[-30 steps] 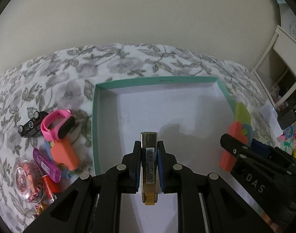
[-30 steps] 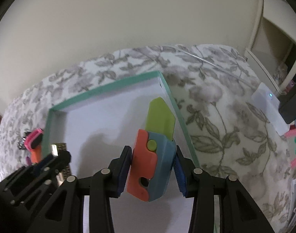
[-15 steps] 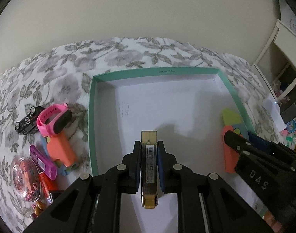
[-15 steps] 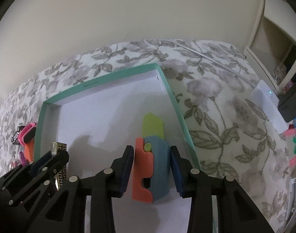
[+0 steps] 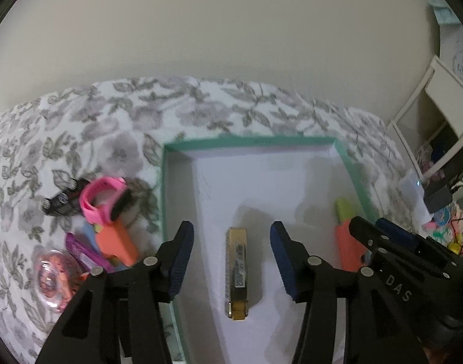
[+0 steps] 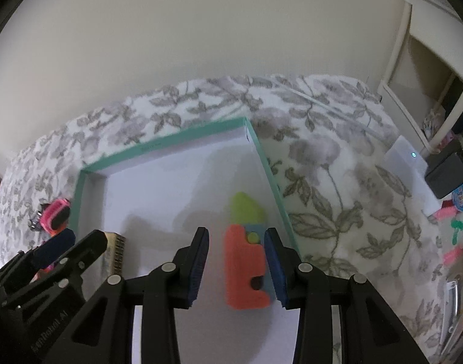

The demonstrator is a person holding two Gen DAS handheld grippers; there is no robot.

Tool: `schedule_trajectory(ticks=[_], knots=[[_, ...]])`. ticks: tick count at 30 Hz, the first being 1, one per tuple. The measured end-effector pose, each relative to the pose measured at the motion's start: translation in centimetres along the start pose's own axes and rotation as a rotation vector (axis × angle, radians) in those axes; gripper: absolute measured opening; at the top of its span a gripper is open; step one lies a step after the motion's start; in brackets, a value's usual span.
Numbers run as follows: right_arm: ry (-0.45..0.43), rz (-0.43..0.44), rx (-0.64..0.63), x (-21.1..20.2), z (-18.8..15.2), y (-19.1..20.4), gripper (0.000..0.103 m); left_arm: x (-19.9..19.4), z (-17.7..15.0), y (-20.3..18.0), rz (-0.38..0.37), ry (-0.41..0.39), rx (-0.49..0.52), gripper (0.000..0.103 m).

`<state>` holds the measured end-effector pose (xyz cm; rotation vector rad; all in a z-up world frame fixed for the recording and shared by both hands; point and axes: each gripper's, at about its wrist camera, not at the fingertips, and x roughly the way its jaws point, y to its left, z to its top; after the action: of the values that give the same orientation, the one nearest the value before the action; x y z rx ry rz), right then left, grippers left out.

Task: Organize rigid objects
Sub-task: 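Lower the harmonica into the tray and open the left tool while the right tool releases the knife, then move both tools back toward the pile of items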

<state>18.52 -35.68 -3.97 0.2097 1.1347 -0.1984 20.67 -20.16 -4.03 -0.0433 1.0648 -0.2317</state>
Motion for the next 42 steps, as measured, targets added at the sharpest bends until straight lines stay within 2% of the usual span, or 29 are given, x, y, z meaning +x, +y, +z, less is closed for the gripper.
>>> schedule_trajectory(ticks=[1,3,5,7,9,11,15,17,18,19,30,35,42], knots=[[-0.011,0.002,-0.003,-0.5,0.2,0.1,0.042,-0.5,0.3,0.2,0.001,-0.012,-0.005,0.068],[-0.03,-0.003,-0.011,-1.3,0.5,0.3,0.049,-1.2,0.6,0.5,0.004,-0.024,-0.011,0.078],[-0.047,-0.012,-0.016,-1.9,0.7,0.5,0.061,-1.8,0.9,0.9,0.016,-0.039,-0.019,0.08],[-0.058,-0.017,-0.018,-2.3,0.9,0.5,0.063,-2.2,1.1,1.3,0.044,-0.05,-0.024,0.083],[-0.061,-0.019,-0.016,-2.4,1.0,0.5,0.068,-2.5,1.3,1.8,0.069,-0.059,-0.031,0.087],[-0.068,-0.018,-0.013,-2.5,1.0,0.4,0.077,-2.4,1.3,2.3,0.088,-0.057,-0.045,0.088],[-0.072,-0.024,-0.015,-2.4,0.8,0.3,0.087,-1.9,1.2,3.4,0.126,-0.031,-0.082,0.088],[-0.073,-0.022,-0.018,-2.4,0.7,0.3,0.096,-1.6,1.1,3.9,0.138,-0.019,-0.097,0.092],[-0.076,-0.022,-0.019,-2.4,0.7,0.3,0.099,-1.5,1.0,4.2,0.143,-0.012,-0.107,0.098],[-0.081,-0.021,-0.021,-2.4,0.7,0.4,0.102,-1.4,1.0,4.5,0.146,-0.009,-0.122,0.099],[-0.094,-0.024,-0.029,-2.4,0.6,0.7,0.103,-1.6,0.9,6.6,0.135,-0.019,-0.182,0.1],[-0.103,0.0,-0.014,-2.6,0.6,0.9,0.103,-2.0,1.1,7.1,0.127,-0.035,-0.188,0.1],[-0.13,0.064,-0.083,-4.9,0.8,3.5,0.103,-4.2,1.0,9.2,0.13,-0.053,-0.229,0.1]])
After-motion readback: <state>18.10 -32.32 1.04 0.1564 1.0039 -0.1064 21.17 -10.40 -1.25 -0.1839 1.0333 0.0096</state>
